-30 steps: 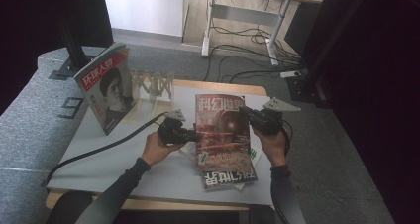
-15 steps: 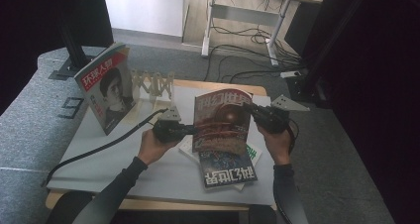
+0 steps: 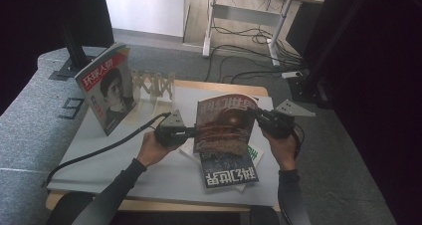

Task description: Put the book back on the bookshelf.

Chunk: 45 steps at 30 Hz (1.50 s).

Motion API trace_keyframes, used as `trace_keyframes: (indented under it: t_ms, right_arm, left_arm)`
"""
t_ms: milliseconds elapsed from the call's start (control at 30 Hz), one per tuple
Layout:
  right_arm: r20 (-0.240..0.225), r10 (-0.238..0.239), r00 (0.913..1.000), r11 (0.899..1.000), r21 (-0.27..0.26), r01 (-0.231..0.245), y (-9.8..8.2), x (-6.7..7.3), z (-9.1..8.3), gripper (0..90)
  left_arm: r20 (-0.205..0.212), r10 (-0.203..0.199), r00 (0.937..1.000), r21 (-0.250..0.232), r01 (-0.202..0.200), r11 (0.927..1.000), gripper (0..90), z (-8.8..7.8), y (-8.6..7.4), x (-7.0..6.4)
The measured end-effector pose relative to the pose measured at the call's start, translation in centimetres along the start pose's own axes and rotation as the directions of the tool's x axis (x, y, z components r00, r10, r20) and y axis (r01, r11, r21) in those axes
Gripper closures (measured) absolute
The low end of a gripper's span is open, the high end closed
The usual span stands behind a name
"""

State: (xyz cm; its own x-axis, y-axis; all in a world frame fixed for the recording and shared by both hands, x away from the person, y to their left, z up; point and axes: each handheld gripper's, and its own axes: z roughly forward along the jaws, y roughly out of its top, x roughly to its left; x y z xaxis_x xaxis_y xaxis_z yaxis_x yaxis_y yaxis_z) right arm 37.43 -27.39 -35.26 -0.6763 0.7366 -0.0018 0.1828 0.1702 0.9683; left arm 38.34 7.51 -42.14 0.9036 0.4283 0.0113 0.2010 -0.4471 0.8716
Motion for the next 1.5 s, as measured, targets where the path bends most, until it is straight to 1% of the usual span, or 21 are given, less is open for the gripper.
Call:
trace_keyframes:
  t_ms: [100, 167, 200, 267, 333, 400, 433, 500, 600, 667, 733, 800, 867, 900, 967, 1067, 1167, 1433, 1500]
  right_arm:
    - [0.001, 0.009, 1.0000, 1.000, -0.005, -0.009, -0.3, -0.1, -0.3, 79.7]
    - [0.001, 0.011, 0.9999, 1.000, -0.008, -0.011, -0.4, -0.1, -0.4, 79.7]
    - [0.002, 0.011, 0.9999, 1.000, -0.009, -0.011, -0.5, -0.1, -0.5, 79.7]
    - [0.002, 0.012, 0.9999, 1.000, -0.011, -0.012, -0.5, -0.1, -0.6, 79.6]
    - [0.001, 0.010, 1.0000, 1.000, -0.012, -0.010, -0.6, 0.0, -0.7, 79.6]
    - [-0.001, 0.009, 1.0000, 1.000, -0.013, -0.009, -0.6, 0.0, -0.8, 79.5]
    - [-0.003, 0.007, 1.0000, 1.000, -0.013, -0.007, -0.6, 0.0, -0.8, 79.5]
    - [0.000, 0.006, 1.0000, 1.000, -0.013, -0.006, -0.6, 0.0, -0.9, 79.5]
    - [0.002, 0.014, 0.9999, 1.000, -0.014, -0.014, -0.8, -0.1, -1.0, 79.5]
    - [-0.001, 0.019, 0.9998, 1.000, -0.016, -0.019, -0.9, -0.2, -1.1, 79.5]
    - [0.001, 0.018, 0.9998, 1.000, -0.018, -0.018, -1.0, -0.2, -1.2, 79.5]
    - [-0.004, 0.017, 0.9998, 1.000, -0.019, -0.017, -1.0, -0.3, -1.3, 79.4]
    - [-0.005, 0.017, 0.9998, 1.000, -0.016, -0.018, -1.0, -0.2, -1.3, 79.3]
    - [-0.004, 0.017, 0.9998, 1.000, -0.015, -0.017, -1.0, -0.2, -1.3, 79.3]
    - [-0.004, 0.018, 0.9998, 1.000, -0.015, -0.018, -1.0, -0.3, -1.3, 79.2]
    - [-0.008, 0.017, 0.9998, 1.000, -0.017, -0.017, -0.9, -0.2, -1.2, 79.1]
    - [-0.008, 0.017, 0.9998, 1.000, -0.012, -0.017, -0.8, -0.2, -1.2, 79.1]
    - [-0.014, 0.014, 0.9998, 1.000, -0.012, -0.014, -0.8, -0.2, -1.2, 78.9]
    - [-0.014, 0.016, 0.9998, 1.000, -0.012, -0.016, -0.8, -0.2, -1.2, 78.8]
  left_arm:
    - [0.011, -0.012, 0.9999, -0.002, 0.012, 0.9999, 82.5, -0.1, 0.3, 0.1]
    - [0.032, -0.017, 0.9993, 0.006, 0.017, 0.9998, 78.8, -0.1, 0.5, 0.2]
    - [0.035, -0.017, 0.9992, 0.010, 0.017, 0.9998, 77.8, -0.1, 0.7, 0.2]
    - [0.050, -0.013, 0.9987, 0.014, 0.012, 0.9998, 72.7, -0.1, 1.0, 0.3]
    - [0.051, -0.010, 0.9986, 0.010, 0.010, 0.9999, 71.9, -0.1, 1.5, 0.3]
    - [0.065, -0.015, 0.9978, 0.002, 0.015, 0.9999, 71.8, -0.3, 2.0, 0.5]
    - [0.062, -0.013, 0.9980, 0.013, 0.012, 0.9998, 71.7, -0.3, 2.3, 0.5]
    - [0.041, 0.012, 0.9991, 0.034, -0.014, 0.9993, 71.6, -0.2, 2.8, 0.5]
    - [0.036, 0.011, 0.9993, 0.044, -0.012, 0.9989, 70.8, 0.0, 3.4, 0.6]
    - [0.039, 0.013, 0.9992, 0.040, -0.014, 0.9991, 70.8, 0.0, 3.8, 0.7]
    - [0.051, -0.004, 0.9987, 0.030, 0.003, 0.9996, 71.1, 0.0, 4.2, 1.0]
    - [0.056, -0.008, 0.9984, 0.027, 0.007, 0.9996, 71.2, 0.0, 4.6, 1.1]
    - [0.047, 0.004, 0.9989, 0.033, -0.005, 0.9994, 71.5, 0.0, 5.1, 1.1]
    - [0.049, 0.007, 0.9988, 0.031, -0.009, 0.9995, 71.5, 0.0, 5.3, 1.1]
    - [0.059, 0.000, 0.9982, 0.021, -0.002, 0.9998, 71.5, -0.1, 5.8, 1.2]
    - [0.056, 0.009, 0.9984, 0.014, -0.010, 0.9999, 71.4, -0.2, 6.6, 1.3]
    - [0.064, 0.012, 0.9979, 0.001, -0.012, 0.9999, 71.2, -0.3, 7.5, 1.4]
    - [0.053, 0.035, 0.9980, -0.019, -0.034, 0.9992, 68.8, -0.4, 9.8, 1.3]
    - [0.028, 0.049, 0.9984, -0.015, -0.048, 0.9987, 69.3, -0.2, 10.3, 1.2]
